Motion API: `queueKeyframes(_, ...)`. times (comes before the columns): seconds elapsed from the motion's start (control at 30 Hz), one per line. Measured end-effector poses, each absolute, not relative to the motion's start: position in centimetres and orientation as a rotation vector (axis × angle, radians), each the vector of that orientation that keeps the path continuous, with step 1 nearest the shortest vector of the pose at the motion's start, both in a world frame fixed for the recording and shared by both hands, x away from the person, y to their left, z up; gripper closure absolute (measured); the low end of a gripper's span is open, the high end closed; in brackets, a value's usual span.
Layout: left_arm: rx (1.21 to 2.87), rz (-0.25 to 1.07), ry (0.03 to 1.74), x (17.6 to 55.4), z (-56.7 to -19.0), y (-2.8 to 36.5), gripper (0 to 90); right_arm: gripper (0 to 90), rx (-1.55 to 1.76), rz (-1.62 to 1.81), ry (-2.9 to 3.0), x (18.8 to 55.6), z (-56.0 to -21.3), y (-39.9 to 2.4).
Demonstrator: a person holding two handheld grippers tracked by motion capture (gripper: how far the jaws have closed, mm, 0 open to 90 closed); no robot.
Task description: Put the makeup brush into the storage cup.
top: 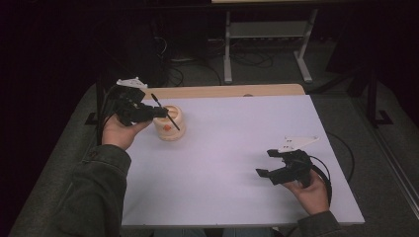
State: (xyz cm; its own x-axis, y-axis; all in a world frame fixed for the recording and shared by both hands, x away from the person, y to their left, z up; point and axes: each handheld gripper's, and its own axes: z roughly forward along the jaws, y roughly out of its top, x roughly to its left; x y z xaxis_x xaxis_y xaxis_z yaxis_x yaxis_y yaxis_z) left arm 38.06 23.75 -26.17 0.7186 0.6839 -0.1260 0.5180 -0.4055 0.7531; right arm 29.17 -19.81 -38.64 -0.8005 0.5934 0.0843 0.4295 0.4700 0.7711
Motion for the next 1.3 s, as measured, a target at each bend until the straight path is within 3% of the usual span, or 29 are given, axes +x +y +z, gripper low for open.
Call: queueKeyframes(1.3, 2.04, 0.294, 1.034, 41.2, -25.3, 25.6, 86.1, 20.4, 0.888, 1.267, 2.506, 29.4, -38.5, -20.1)
